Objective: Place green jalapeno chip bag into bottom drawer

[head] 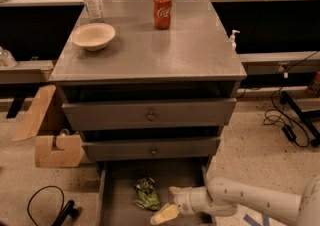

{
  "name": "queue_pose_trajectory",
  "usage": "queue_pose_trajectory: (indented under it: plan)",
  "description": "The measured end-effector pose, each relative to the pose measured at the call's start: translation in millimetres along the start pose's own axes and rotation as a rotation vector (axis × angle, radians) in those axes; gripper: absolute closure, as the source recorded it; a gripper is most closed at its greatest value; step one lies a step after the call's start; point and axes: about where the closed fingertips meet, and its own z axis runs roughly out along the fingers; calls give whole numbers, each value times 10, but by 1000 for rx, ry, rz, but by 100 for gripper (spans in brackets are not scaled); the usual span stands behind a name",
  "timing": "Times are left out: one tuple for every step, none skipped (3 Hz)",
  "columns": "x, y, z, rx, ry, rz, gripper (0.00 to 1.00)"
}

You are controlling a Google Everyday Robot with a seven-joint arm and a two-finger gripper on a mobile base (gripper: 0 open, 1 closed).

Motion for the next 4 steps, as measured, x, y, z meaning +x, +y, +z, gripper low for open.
queue_pose_trajectory:
  plan:
    - [-126,412,-623,-26,66,-60,0]
    - [-566,687,-1462,44,42,-168,0]
    - [-554,690,-1437,39,42,-166,0]
    - [-788,599,-1664,72,-1,-201,0]
